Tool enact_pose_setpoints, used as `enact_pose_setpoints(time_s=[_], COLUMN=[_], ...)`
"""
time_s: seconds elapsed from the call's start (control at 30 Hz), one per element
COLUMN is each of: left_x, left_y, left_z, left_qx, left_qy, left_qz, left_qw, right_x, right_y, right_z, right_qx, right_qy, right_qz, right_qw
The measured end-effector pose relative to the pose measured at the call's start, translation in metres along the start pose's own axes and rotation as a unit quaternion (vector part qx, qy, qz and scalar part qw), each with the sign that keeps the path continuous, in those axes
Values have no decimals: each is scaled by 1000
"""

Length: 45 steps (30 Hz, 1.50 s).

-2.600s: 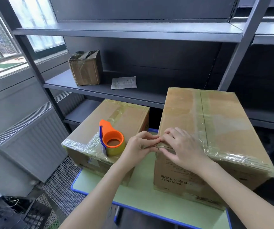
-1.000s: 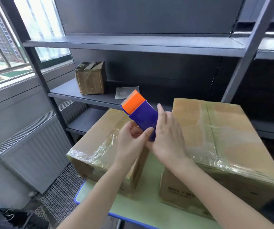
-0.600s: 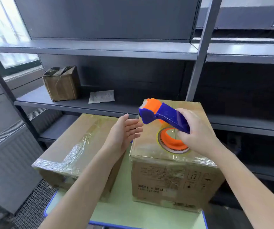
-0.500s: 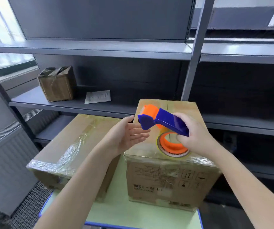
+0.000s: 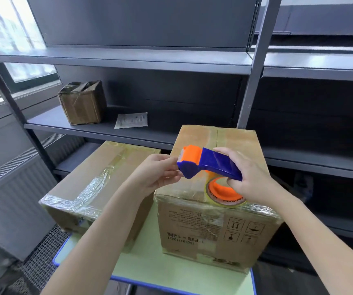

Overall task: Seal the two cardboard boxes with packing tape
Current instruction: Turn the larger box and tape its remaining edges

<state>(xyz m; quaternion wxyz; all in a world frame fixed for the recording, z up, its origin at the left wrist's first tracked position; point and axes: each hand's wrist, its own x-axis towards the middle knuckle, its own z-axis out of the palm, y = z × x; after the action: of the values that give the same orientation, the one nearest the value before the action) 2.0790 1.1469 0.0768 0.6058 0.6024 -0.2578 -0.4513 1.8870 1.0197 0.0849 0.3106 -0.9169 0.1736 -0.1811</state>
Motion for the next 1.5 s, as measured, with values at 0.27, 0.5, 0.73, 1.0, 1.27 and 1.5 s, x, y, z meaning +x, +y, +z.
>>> enact_pose_setpoints(time_s=[0.27,0.5,0.73,1.0,1.27,1.5], left_x=[-4,-11,-18,-26,-20,-18], left_y=[-8,-20,-27,-59,-59,-57], left_z=[0,-18,-62,-84,-76,-78], left_qx=[35,206,195,220,217,230], left_qy=[64,126,206,168,158,156], left_qz=[38,89,89,37,47,57], left_qw=[997,966,955,960,962,959], right_x=[11,15,9,-20,-28,-25], right_y=[-25,-26,-24,-1,-2,-5], right_z=[19,30,14,-5,-6,-6], right_qx=[-329,-386,-418,-428,-439,-437], right_qy=[40,48,15,-53,-31,-25], right_qz=[6,-62,-50,-15,-3,-5], right_qw=[944,919,907,902,898,899])
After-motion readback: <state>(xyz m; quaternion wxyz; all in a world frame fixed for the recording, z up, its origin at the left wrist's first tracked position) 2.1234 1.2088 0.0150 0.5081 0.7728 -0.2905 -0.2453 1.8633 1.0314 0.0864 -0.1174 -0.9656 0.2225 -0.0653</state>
